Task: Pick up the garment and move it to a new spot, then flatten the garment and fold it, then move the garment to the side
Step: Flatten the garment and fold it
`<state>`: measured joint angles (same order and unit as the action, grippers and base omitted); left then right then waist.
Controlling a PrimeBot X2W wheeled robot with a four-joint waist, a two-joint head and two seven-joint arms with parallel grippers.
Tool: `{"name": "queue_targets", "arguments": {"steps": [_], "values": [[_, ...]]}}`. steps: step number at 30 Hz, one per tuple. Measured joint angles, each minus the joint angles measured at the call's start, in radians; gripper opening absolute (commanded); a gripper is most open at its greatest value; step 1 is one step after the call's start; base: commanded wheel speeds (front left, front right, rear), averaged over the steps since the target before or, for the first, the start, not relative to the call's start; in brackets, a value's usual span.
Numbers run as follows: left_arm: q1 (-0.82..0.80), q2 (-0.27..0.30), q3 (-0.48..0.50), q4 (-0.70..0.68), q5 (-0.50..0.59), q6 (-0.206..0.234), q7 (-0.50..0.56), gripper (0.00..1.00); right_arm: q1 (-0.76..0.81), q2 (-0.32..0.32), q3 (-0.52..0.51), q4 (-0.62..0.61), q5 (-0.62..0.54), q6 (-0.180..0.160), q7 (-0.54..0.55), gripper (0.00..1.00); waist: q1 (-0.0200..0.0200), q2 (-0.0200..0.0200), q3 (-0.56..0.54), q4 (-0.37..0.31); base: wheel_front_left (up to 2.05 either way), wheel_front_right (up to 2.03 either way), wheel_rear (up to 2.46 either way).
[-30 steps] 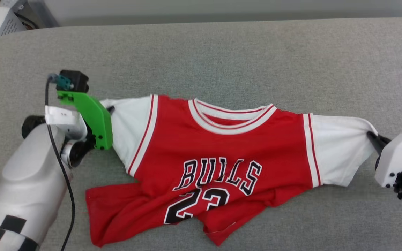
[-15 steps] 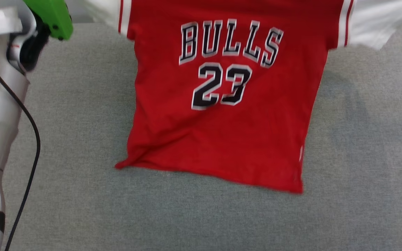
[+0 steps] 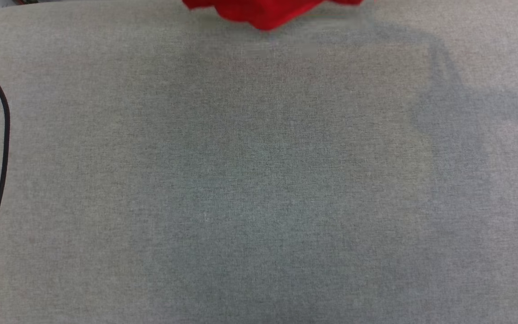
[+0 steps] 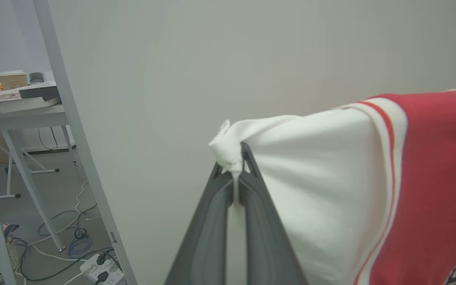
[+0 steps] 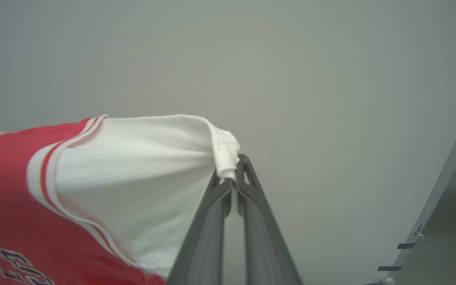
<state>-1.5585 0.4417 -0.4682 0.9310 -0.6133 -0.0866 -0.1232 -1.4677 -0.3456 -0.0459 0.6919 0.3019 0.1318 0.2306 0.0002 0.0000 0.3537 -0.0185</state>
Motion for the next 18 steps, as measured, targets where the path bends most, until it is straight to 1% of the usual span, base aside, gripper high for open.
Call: {"name": "queue_targets", "arguments": {"steps": [3,7,10,15,18], "values": [[-0.042,-0.004,0.006,0.040,0.000,-0.001,-0.025,0.00,-0.065,0.018,0.015,0.051,-0.002,0.000,-0.047,0.00,0.0000,0.0000,0.023,-0.004,0.00,0.00,0.00],[-0.077,-0.009,0.010,0.085,-0.004,-0.009,-0.059,0.00,-0.114,0.038,0.047,0.116,-0.003,0.000,-0.089,0.00,-0.0001,0.0000,0.064,-0.007,0.00,0.00,0.00],[-0.085,-0.024,0.013,0.103,-0.016,-0.024,-0.087,0.00,-0.133,0.054,0.079,0.160,0.011,0.000,-0.110,0.00,-0.0001,0.0000,0.101,-0.007,0.00,0.00,0.00],[-0.077,-0.046,0.007,0.139,-0.043,-0.035,-0.115,0.00,-0.134,0.083,0.147,0.219,0.061,0.000,-0.136,0.00,-0.0001,0.0000,0.165,-0.005,0.00,0.00,0.00],[-0.051,-0.054,0.008,0.159,-0.059,-0.038,-0.123,0.00,-0.128,0.084,0.183,0.233,0.100,0.000,-0.138,0.00,0.0000,0.0000,0.191,-0.002,0.00,0.00,0.00]]}}
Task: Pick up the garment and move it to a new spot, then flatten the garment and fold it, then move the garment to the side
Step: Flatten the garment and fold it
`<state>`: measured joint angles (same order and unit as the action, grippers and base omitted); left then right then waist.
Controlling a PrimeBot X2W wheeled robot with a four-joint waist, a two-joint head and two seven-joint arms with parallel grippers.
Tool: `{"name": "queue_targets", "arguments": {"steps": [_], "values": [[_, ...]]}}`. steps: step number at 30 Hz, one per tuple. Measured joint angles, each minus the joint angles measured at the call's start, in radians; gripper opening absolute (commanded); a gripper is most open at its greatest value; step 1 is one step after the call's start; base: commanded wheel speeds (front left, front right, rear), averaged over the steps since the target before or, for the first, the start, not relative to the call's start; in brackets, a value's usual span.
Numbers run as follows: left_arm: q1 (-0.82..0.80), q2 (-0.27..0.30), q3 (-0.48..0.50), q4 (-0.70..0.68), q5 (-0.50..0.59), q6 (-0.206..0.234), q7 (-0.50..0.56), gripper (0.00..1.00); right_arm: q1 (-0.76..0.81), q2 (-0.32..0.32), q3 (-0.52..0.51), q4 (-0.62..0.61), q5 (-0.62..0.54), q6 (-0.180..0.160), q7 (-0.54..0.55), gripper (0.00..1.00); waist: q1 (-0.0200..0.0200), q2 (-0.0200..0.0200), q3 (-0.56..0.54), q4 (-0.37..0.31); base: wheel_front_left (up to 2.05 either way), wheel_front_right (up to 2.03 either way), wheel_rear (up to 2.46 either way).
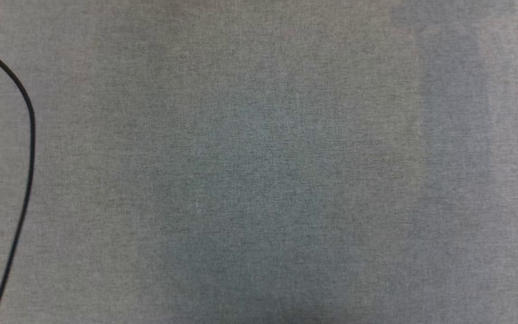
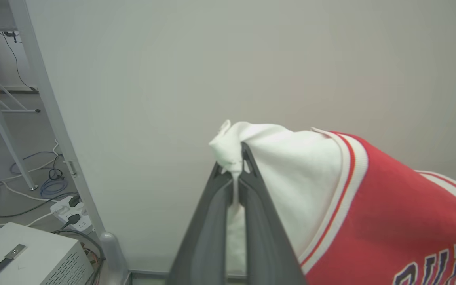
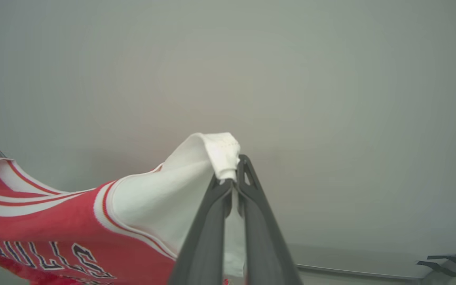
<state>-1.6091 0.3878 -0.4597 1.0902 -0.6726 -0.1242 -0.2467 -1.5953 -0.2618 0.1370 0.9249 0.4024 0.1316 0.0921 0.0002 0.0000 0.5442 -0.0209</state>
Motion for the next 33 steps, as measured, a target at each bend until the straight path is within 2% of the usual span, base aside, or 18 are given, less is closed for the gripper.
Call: {"name": "queue_targets", "arguments": {"steps": [7,12,16,19,26,29,33], "values": [[0.181,-0.021,-0.028,-0.020,-0.133,-0.004,0.031,0.00,0.160,-0.040,0.111,-0.023,0.097,0.000,-0.002,0.00,0.0000,0.0000,-0.004,0.014,0.00,0.00,0.00],[0.368,-0.002,-0.068,-0.088,-0.218,-0.004,0.032,0.00,0.384,-0.084,0.192,-0.105,0.185,0.000,-0.010,0.00,-0.0001,0.0000,-0.054,0.017,0.00,0.00,0.00],[0.538,0.012,-0.090,-0.142,-0.266,-0.004,0.018,0.00,0.593,-0.125,0.205,-0.192,0.268,0.000,-0.019,0.00,-0.0002,0.0000,-0.105,0.022,0.00,0.00,0.00],[0.662,0.032,-0.101,-0.180,-0.301,-0.004,0.009,0.00,0.737,-0.141,0.195,-0.252,0.311,0.000,-0.024,0.00,-0.0002,0.0000,-0.146,0.024,0.00,0.00,0.00],[0.909,0.044,-0.116,-0.275,-0.302,-0.003,-0.005,0.00,1.044,-0.157,0.122,-0.383,0.347,0.000,-0.031,0.00,-0.0003,0.0000,-0.251,0.029,0.00,0.00,0.00],[1.002,0.046,-0.107,-0.322,-0.306,0.002,-0.008,0.00,1.161,-0.147,0.070,-0.443,0.348,0.000,-0.025,0.00,-0.0003,0.0000,-0.296,0.033,0.00,0.00,0.00],[1.132,0.048,-0.093,-0.387,-0.324,0.034,-0.009,0.00,1.323,-0.103,-0.016,-0.536,0.333,0.000,-0.001,0.00,-0.0003,0.0000,-0.355,0.039,0.00,0.00,0.00]]}}
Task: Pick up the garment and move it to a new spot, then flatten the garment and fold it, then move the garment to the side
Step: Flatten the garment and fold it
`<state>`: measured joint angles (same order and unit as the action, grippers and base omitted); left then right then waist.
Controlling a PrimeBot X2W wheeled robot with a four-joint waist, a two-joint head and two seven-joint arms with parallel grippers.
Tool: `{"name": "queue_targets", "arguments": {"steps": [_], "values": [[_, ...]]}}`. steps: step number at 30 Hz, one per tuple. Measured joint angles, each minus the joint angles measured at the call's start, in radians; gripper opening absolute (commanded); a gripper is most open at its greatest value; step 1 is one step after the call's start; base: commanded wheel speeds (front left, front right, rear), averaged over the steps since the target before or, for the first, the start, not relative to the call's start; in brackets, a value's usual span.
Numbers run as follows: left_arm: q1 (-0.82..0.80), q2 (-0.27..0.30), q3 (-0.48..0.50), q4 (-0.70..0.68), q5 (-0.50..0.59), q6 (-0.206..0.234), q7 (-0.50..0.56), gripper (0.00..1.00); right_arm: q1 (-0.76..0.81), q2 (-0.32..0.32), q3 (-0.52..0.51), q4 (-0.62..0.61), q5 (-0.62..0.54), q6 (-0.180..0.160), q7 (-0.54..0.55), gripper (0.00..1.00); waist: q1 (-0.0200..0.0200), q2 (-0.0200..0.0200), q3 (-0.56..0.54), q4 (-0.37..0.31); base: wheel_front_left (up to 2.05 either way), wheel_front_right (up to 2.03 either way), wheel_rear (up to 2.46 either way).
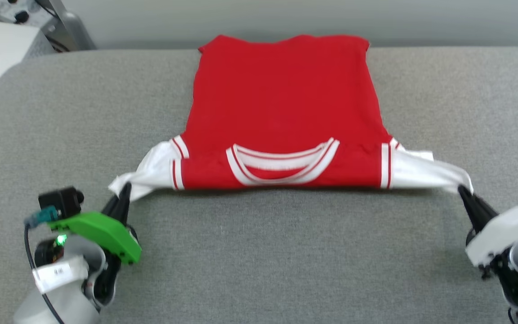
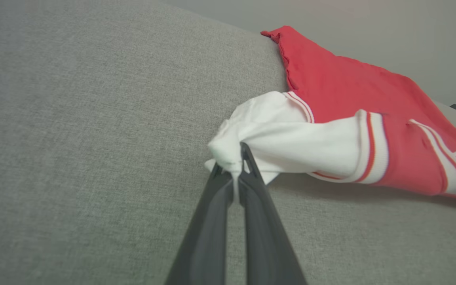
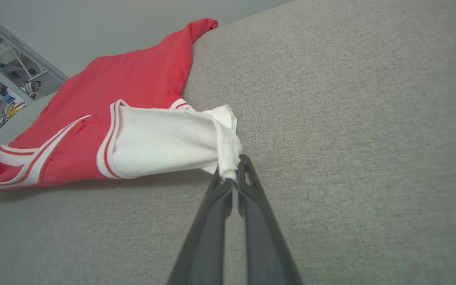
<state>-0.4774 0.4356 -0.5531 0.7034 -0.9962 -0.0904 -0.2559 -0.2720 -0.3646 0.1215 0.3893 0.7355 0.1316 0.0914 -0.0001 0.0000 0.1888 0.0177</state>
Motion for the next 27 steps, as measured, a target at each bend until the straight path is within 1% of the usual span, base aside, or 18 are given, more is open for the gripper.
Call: {"name": "queue_targets", "arguments": {"steps": [5,10,13,15,19,21,24,25,26,27], "values": [[0.135,0.009,0.002,-0.102,-0.007,0.054,0.000,0.00,0.188,0.068,-0.110,-0.130,-0.075,0.000,0.056,0.00,0.0000,0.0000,-0.062,0.007,0.00,0.00,0.00],[0.269,0.034,0.008,-0.214,-0.027,0.128,0.000,0.00,0.352,0.166,-0.196,-0.274,-0.154,0.000,0.141,0.00,0.0000,0.0000,-0.108,0.010,0.00,0.00,0.00],[0.347,0.055,0.013,-0.277,-0.035,0.172,0.002,0.00,0.428,0.211,-0.227,-0.330,-0.187,0.000,0.197,0.00,0.0000,0.0000,-0.128,0.008,0.00,0.00,0.00],[0.392,0.066,0.014,-0.315,-0.040,0.201,0.010,0.00,0.473,0.232,-0.238,-0.351,-0.212,0.000,0.227,0.00,0.0000,0.0000,-0.139,0.007,0.00,0.00,0.00],[0.461,0.078,0.012,-0.386,-0.043,0.254,0.019,0.00,0.535,0.263,-0.252,-0.370,-0.222,0.000,0.258,0.00,0.0000,0.0000,-0.153,0.008,0.00,0.00,0.00],[0.493,0.085,0.012,-0.408,-0.045,0.270,0.021,0.00,0.553,0.266,-0.255,-0.366,-0.222,0.000,0.258,0.00,0.0000,0.0000,-0.157,0.011,0.00,0.00,0.00],[0.520,0.091,0.007,-0.430,-0.045,0.281,0.021,0.00,0.565,0.272,-0.259,-0.346,-0.215,0.000,0.255,0.00,0.0000,0.0000,-0.159,0.017,0.00,0.00,0.00],[0.523,0.091,0.005,-0.435,-0.045,0.282,0.022,0.00,0.567,0.274,-0.260,-0.340,-0.215,0.000,0.251,0.08,0.0000,0.0000,-0.159,0.018,0.00,0.00,0.00],[0.523,0.091,0.003,-0.441,-0.045,0.284,0.023,0.00,0.567,0.274,-0.262,-0.332,-0.219,0.000,0.244,0.22,0.0000,0.0000,-0.159,0.021,0.00,0.00,0.00],[0.523,0.092,0.001,-0.448,-0.043,0.286,0.023,0.00,0.567,0.274,-0.264,-0.325,-0.223,0.000,0.236,0.83,0.0000,0.0000,-0.159,0.023,0.00,0.00,0.00]]}}
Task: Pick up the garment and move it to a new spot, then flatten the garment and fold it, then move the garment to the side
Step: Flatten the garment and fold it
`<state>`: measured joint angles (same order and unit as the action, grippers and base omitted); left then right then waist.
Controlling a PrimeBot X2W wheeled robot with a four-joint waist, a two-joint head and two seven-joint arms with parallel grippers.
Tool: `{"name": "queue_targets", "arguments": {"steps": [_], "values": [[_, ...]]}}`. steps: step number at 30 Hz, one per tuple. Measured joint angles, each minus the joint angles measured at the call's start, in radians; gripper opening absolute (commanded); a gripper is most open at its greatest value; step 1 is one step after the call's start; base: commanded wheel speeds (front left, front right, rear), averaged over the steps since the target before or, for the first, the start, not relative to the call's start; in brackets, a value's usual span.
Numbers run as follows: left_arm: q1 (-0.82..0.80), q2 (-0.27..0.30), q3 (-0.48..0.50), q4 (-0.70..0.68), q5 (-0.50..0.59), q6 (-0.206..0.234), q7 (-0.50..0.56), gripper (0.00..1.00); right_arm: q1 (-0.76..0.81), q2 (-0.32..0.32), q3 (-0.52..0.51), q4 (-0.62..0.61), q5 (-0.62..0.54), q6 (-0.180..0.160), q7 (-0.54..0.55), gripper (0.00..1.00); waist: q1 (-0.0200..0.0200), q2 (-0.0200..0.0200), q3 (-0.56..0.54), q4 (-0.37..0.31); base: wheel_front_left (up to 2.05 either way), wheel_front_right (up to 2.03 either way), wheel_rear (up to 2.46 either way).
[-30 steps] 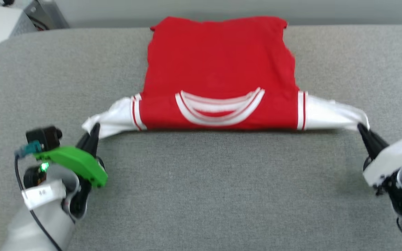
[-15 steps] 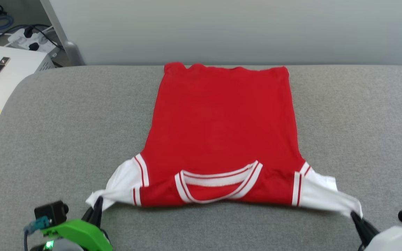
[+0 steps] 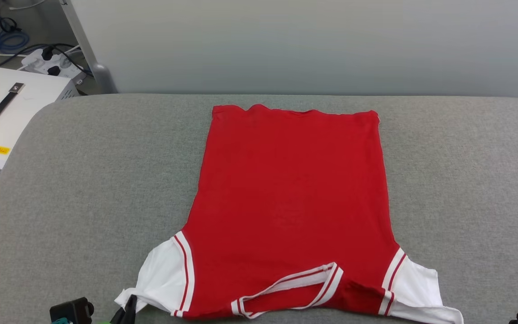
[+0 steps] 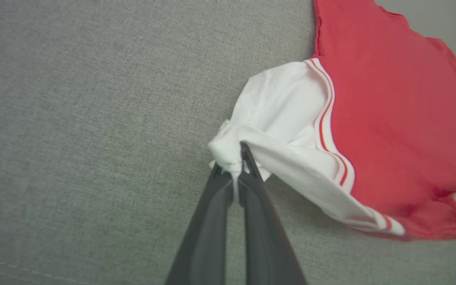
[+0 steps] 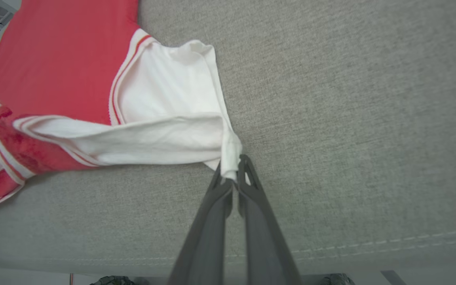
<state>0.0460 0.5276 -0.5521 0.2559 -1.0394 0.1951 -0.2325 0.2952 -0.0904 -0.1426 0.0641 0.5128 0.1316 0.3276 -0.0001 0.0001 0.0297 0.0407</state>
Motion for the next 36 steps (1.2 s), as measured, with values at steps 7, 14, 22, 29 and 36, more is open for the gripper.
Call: {"name": "queue_targets", "arguments": {"steps": [7,14,22,29,36], "values": [[-0.005,-0.010,-0.013,-0.020,0.015,0.005,-0.001,0.00,-0.041,0.008,-0.005,0.014,0.021,0.000,-0.091,1.00,0.0000,0.0000,0.018,0.016,0.00,0.00,0.00],[-0.043,-0.031,-0.028,-0.052,0.062,0.013,-0.005,0.00,-0.225,-0.029,-0.021,0.064,-0.008,0.000,-0.151,1.00,0.0000,0.0000,0.050,0.034,0.00,0.00,0.00],[-0.124,-0.044,-0.052,-0.125,0.133,0.047,-0.006,0.00,-0.538,-0.138,-0.008,0.235,-0.009,0.000,-0.051,1.00,0.0001,0.0000,0.105,0.080,0.00,0.00,0.00],[-0.195,-0.063,-0.071,-0.191,0.168,0.054,-0.006,0.00,-0.856,-0.226,0.007,0.461,-0.014,-0.001,0.145,1.00,0.0002,0.0000,0.186,0.131,0.00,0.00,0.00],[-0.289,-0.103,-0.101,-0.230,0.204,0.027,-0.005,0.00,-1.136,-0.291,0.008,0.605,-0.095,-0.001,0.290,1.00,0.0003,0.0000,0.292,0.192,0.00,0.00,0.00]]}}
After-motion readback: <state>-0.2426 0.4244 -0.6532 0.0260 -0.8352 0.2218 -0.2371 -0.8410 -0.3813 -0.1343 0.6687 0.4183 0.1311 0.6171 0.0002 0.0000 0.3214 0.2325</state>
